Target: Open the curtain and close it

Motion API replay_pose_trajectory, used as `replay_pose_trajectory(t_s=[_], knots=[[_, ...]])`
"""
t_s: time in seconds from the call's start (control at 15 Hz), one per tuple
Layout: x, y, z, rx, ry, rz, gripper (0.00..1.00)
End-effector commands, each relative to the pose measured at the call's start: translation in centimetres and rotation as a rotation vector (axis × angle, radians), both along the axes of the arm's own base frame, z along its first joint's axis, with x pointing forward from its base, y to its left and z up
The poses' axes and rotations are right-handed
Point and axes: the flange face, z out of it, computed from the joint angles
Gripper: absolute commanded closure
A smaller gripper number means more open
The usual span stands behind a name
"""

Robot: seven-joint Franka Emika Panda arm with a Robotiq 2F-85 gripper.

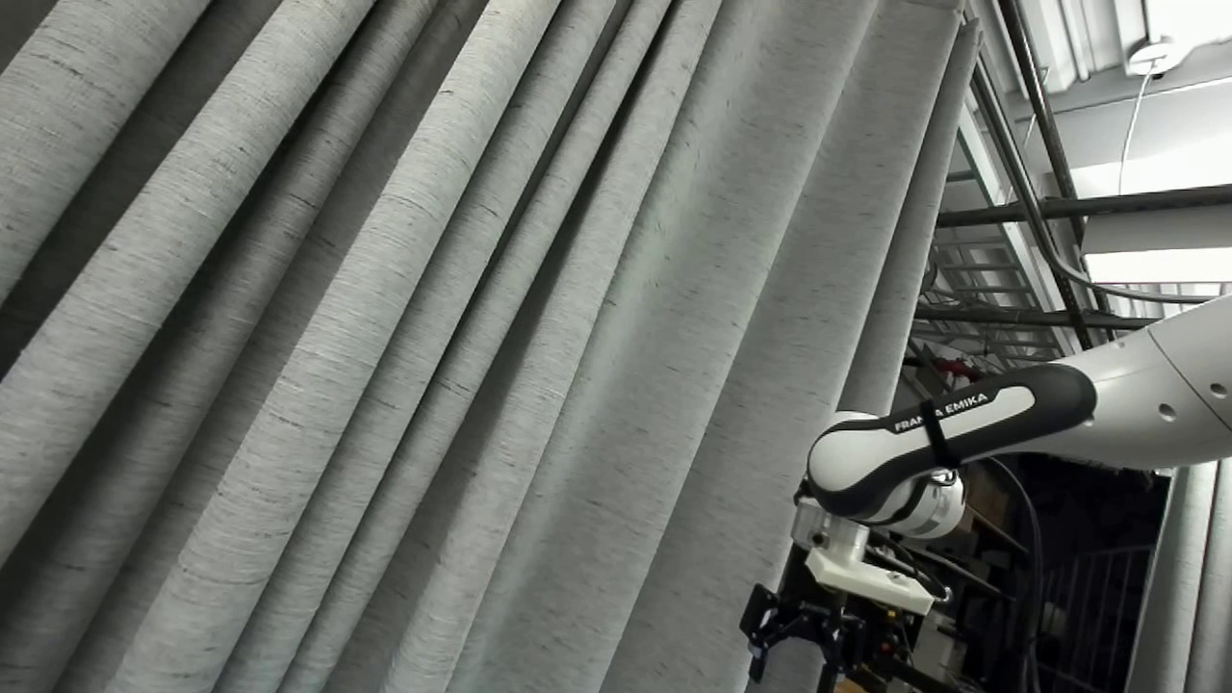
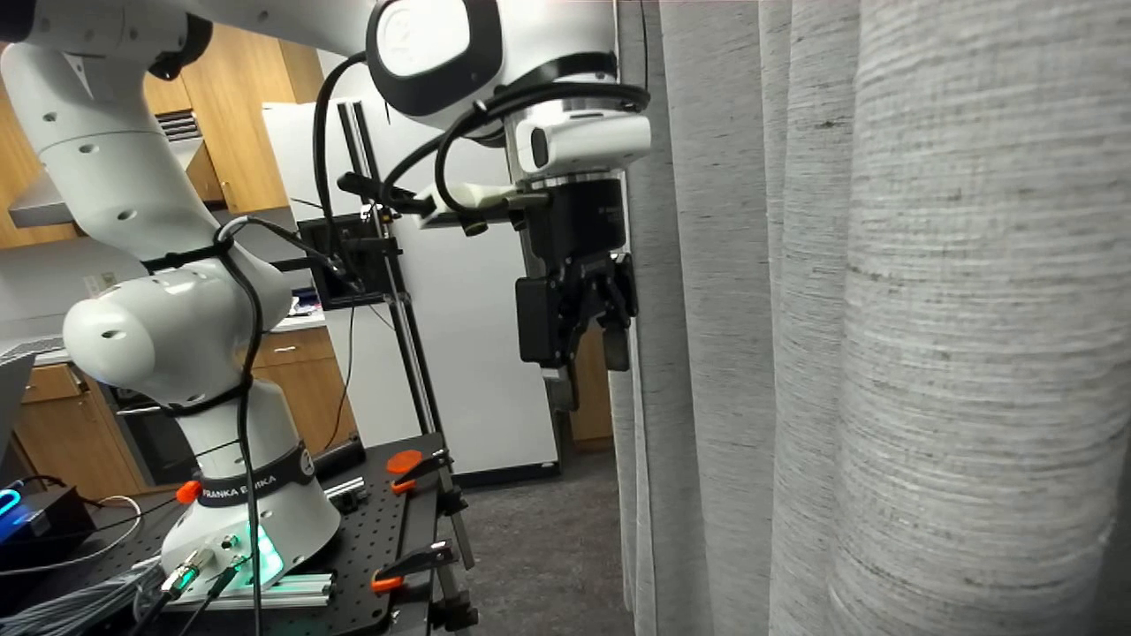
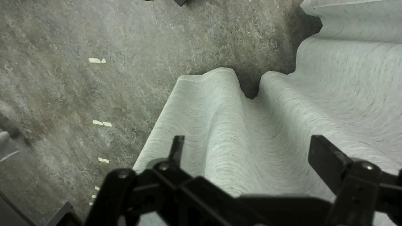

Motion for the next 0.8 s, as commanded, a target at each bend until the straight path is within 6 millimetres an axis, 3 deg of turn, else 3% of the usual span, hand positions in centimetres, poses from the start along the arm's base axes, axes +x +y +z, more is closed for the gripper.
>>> replay_pose_trajectory(t_s=[0.0, 0.33, 0.73], knots=[[0.1, -4.4, -0.5, -0.029, 0.015, -0.094, 0.0], [-1.3, -10.7, 0.5, -0.054, -0.016, -0.173, 0.0], [-2.8, -15.8, 5.5, -0.171, -0.136, -0.155, 0.01]])
